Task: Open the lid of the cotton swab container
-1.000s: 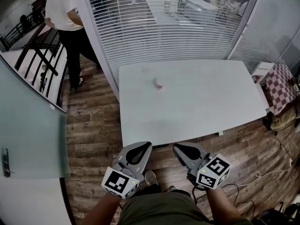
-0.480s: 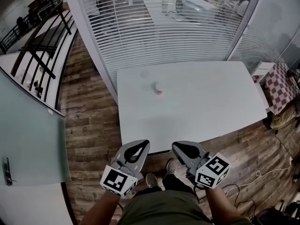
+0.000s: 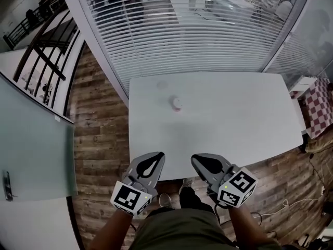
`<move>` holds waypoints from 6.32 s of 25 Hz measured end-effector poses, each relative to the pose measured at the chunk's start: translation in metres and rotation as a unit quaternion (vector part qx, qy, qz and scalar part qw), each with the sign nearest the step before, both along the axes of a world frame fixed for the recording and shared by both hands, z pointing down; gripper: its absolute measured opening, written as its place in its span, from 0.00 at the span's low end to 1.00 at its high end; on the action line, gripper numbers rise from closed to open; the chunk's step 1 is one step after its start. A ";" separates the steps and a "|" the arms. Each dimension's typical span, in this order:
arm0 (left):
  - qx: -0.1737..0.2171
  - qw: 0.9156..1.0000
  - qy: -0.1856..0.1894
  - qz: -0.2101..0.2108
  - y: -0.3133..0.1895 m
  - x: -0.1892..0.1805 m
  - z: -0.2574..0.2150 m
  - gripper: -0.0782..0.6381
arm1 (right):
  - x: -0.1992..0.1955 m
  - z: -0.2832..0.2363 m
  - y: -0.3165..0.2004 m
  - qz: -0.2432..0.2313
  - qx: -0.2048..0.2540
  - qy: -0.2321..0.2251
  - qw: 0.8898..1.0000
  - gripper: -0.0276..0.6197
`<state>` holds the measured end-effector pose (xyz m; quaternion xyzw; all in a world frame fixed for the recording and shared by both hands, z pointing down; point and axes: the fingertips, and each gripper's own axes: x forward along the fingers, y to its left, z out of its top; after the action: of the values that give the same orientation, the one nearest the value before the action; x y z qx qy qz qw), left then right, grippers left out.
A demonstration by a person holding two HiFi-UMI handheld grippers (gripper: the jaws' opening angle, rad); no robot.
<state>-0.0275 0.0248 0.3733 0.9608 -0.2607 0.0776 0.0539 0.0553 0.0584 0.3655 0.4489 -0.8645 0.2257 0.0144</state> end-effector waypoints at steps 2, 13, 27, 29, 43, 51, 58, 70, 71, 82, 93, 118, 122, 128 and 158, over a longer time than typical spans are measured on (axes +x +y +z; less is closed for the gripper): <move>0.000 1.000 -0.003 -0.010 -0.012 0.009 0.000 0.12 | 0.010 0.002 -0.011 -0.008 -0.002 -0.003 1.000 0.06; -0.029 0.998 -0.023 -0.049 -0.066 0.054 0.018 0.12 | 0.052 0.016 -0.066 -0.046 -0.018 -0.012 0.999 0.06; -0.040 0.995 -0.055 -0.076 -0.119 0.079 0.082 0.16 | 0.083 0.051 -0.099 -0.077 -0.058 -0.026 0.995 0.06; -0.043 0.994 -0.064 -0.072 -0.128 0.078 0.096 0.18 | 0.082 0.059 -0.102 -0.080 -0.067 -0.028 0.994 0.06; -0.045 0.989 -0.138 -0.003 -0.198 0.088 0.189 0.34 | 0.075 0.112 -0.105 -0.070 -0.121 -0.030 0.990 0.06; -0.041 0.982 -0.176 0.062 -0.211 0.106 0.221 0.41 | 0.072 0.131 -0.110 -0.061 -0.139 -0.030 0.988 0.06; -0.032 0.971 -0.214 0.100 -0.223 0.119 0.243 0.49 | 0.074 0.142 -0.119 -0.052 -0.151 -0.029 0.987 0.06; -0.012 0.956 -0.246 0.159 -0.231 0.136 0.260 0.51 | 0.076 0.154 -0.132 -0.048 -0.166 -0.031 0.984 0.06; -0.010 0.955 -0.247 0.162 -0.231 0.137 0.260 0.51 | 0.076 0.155 -0.132 -0.048 -0.167 -0.032 0.984 0.06; -0.010 0.953 -0.251 0.169 -0.233 0.147 0.266 0.51 | 0.077 0.160 -0.137 -0.047 -0.175 -0.037 0.983 0.06; -0.014 0.951 -0.253 0.177 -0.231 0.152 0.266 0.49 | 0.081 0.158 -0.140 -0.039 -0.178 -0.038 0.982 0.06; 0.009 0.960 -0.228 0.163 -0.204 0.110 0.129 0.48 | 0.058 0.048 -0.182 -0.040 -0.062 0.001 0.997 0.06; 0.015 0.958 -0.232 0.168 -0.194 0.096 0.103 0.48 | 0.045 0.017 -0.187 -0.059 -0.026 0.024 0.998 0.06; 0.015 0.955 -0.237 0.181 -0.176 0.079 0.077 0.48 | 0.021 -0.013 -0.184 -0.097 0.009 0.066 0.993 0.06; -0.007 0.949 -0.246 0.197 -0.130 0.038 0.047 0.48 | -0.072 -0.053 -0.150 -0.309 0.043 0.262 0.913 0.36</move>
<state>0.0100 -0.1048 0.4201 0.9437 -0.0714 0.3224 -0.0216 -0.0162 -0.0913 0.3124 0.2023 -0.9340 0.0469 0.2908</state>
